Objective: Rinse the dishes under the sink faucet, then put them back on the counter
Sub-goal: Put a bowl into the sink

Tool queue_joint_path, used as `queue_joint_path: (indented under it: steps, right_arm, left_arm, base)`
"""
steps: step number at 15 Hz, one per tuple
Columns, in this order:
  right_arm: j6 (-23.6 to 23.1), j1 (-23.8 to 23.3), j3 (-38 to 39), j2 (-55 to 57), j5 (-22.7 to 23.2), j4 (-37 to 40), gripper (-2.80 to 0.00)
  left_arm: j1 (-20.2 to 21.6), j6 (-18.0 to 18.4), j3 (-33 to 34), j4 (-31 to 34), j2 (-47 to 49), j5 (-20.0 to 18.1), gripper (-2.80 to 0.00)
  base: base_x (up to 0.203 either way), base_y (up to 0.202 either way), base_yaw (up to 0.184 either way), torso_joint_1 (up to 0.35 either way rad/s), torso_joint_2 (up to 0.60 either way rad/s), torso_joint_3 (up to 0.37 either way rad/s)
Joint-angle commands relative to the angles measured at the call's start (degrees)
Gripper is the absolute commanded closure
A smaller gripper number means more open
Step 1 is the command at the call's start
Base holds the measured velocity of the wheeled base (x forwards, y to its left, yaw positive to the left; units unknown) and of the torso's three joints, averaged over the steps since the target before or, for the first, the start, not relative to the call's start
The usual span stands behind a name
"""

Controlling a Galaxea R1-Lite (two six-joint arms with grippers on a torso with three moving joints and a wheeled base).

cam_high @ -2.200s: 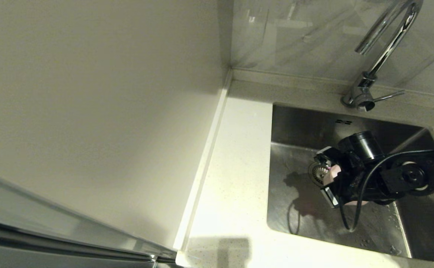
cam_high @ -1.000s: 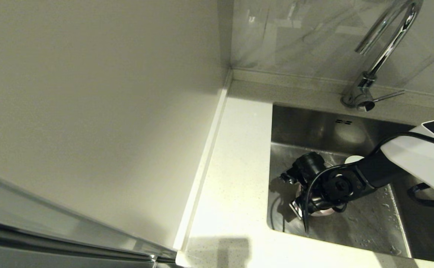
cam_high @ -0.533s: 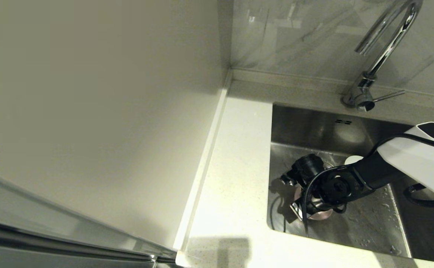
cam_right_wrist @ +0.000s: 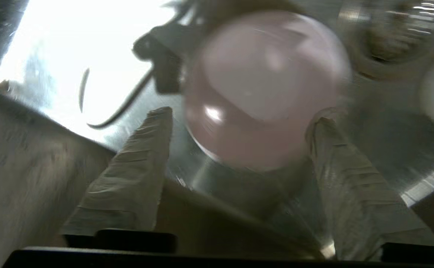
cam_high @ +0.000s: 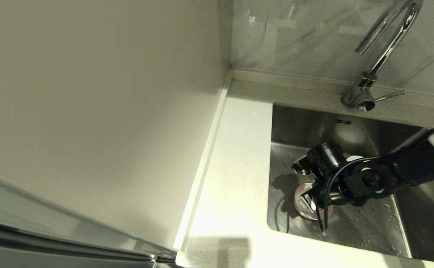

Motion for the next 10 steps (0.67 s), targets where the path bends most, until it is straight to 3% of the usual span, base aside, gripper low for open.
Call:
queue_joint_path:
  steps: [1, 3, 5, 8, 10]
  right_arm:
    - [0.03, -0.65, 4.28, -12.12, -0.90, -0.22, -2.80]
    - [-0.04, -1.90, 8.98, -22.41, -1.48, -0.26, -2.80]
    - [-1.08, -6.19, 12.65, -32.31, -1.80, 0.27, -2.80]
    - [-5.83, -24.51, 13.16, -38.17, 0.41, 2.26, -2.80]
    - [-9.99, -39.02, 10.12, -39.68, 6.69, 6.92, -2.80]
  left_arm:
    - [-0.02, -0.03, 0.00, -0.04, -0.18, 0.03, 0.00]
    - [0.02, -0.03, 0.00, -0.04, -0.18, 0.03, 0.00]
    - [0.02, -0.03, 0.00, -0.04, -0.18, 0.03, 0.00]
    - [-0.05, -0.03, 0.00, -0.04, -0.18, 0.07, 0.00]
    - [0.02, -0.03, 0.00, -0.04, -0.18, 0.04, 0.00]
  base:
    - [0.000, 0.000, 0.000, 0.000, 0.00, 0.000]
    - [0.000, 0.000, 0.000, 0.000, 0.00, 0.000]
    - [0.000, 0.000, 0.000, 0.000, 0.00, 0.000]
    - [0.000, 0.000, 0.000, 0.000, 0.00, 0.000]
    - [0.000, 0.000, 0.000, 0.000, 0.00, 0.000]
